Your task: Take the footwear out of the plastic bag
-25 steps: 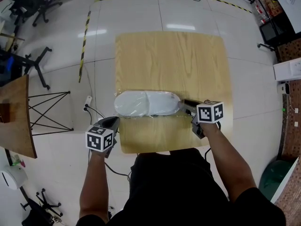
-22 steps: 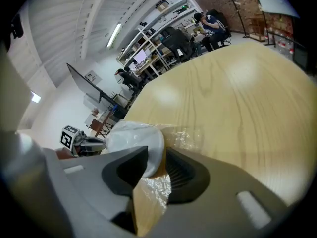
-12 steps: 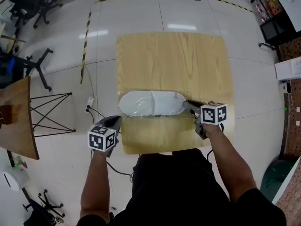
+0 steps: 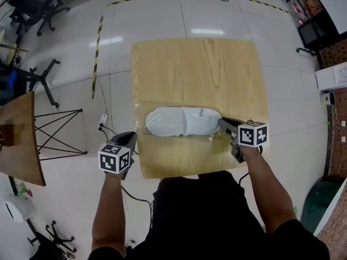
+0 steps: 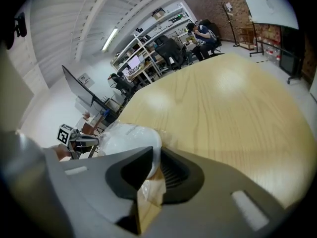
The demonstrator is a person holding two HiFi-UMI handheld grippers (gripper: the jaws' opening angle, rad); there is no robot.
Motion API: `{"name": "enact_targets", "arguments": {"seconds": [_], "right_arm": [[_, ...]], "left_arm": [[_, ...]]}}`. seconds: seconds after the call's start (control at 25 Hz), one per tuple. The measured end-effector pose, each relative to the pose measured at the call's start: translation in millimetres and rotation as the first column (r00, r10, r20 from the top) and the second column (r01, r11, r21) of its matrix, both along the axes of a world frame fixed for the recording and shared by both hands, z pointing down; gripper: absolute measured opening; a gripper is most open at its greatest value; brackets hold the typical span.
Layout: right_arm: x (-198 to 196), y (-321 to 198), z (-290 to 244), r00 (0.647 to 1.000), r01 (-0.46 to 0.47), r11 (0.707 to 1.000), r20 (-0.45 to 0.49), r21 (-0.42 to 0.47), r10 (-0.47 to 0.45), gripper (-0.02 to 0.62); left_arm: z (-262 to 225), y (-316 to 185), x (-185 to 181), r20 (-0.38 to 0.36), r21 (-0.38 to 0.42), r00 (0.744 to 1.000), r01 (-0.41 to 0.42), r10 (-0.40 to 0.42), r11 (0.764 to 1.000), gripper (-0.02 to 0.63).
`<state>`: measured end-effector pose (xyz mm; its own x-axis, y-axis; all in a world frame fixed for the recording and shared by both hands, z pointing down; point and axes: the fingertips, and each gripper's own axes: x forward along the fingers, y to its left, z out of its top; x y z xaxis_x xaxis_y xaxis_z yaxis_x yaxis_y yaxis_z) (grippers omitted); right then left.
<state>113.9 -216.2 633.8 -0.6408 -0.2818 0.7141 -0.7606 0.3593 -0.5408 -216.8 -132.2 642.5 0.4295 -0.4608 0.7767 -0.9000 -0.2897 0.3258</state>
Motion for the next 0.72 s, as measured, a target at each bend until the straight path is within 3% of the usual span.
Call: {"name": "enact_targets", "arguments": {"seconds": [0.72], "right_arm": [[61, 18, -7, 0.993, -0.079, 0.997, -0.086, 0.021, 0.081, 0.051]], "left_arm": [[-9, -20, -38, 0.010, 0.038, 0.994, 0.111, -0.112, 0.993, 0.014]]}}
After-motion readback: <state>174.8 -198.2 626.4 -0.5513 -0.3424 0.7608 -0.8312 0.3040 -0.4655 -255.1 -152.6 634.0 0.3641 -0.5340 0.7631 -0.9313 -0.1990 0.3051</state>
